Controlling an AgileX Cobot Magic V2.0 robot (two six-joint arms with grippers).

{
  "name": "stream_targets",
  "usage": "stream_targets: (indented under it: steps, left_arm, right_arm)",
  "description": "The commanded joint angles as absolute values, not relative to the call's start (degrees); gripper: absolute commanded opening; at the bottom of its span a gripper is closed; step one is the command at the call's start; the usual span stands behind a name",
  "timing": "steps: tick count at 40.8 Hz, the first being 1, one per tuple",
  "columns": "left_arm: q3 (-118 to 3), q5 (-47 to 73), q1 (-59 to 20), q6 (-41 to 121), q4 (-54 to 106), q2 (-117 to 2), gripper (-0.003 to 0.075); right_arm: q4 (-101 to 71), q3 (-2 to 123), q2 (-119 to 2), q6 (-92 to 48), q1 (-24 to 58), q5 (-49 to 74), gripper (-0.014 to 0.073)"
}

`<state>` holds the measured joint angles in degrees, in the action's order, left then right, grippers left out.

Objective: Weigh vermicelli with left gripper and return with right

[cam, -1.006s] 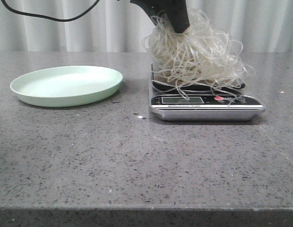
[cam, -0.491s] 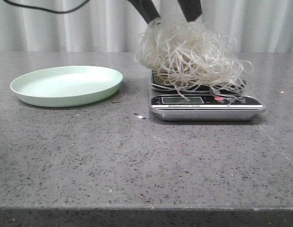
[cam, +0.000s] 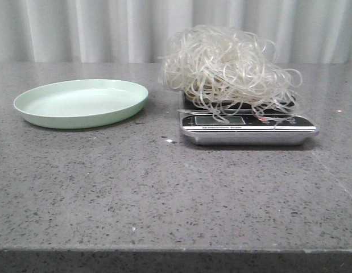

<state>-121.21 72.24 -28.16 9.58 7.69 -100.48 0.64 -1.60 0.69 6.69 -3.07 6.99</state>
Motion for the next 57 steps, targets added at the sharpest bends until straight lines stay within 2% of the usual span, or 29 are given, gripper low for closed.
stream_targets:
  steps: [1, 5, 26, 31, 43, 52, 57]
  left_arm:
    - [-119.3, 70.4, -25.9, 8.6, 7.6, -94.2, 0.0553]
    - [-113.5, 67.5, -24.1, 8.6, 7.4, -89.8, 0.0522]
    - [-67.0, 37.9, -15.0, 8.5, 7.0, -55.6, 0.0522]
    - [-57.1, 32.6, -12.4, 8.5, 7.0, -47.5, 0.0449]
    - [-39.8, 26.7, -9.8, 8.5, 7.0, -32.1, 0.013]
    - [-34.3, 23.2, -9.8, 8.2, 7.0, -29.0, 0.0141]
    - [-32.3, 19.6, -9.8, 6.2, 7.0, -28.2, 0.0141]
  right_arm:
    - [0.7, -1.1, 1.5, 6.6, -3.4, 2.0, 0.0151]
    - [0.7, -1.1, 1.5, 6.6, -3.4, 1.8, 0.0151]
    - [0.7, -1.1, 1.5, 6.6, -3.4, 1.5, 0.0151]
    - [0.7, -1.1, 1.5, 6.6, -3.4, 1.5, 0.0151]
    - [0.7, -1.1, 1.5, 6.6, -3.4, -1.1, 0.0151]
    - [0.7, -0.8, 1.5, 6.6, -3.4, -6.5, 0.0151]
    - [0.7, 2.6, 1.4, 6.6, -3.4, -5.3, 0.0151]
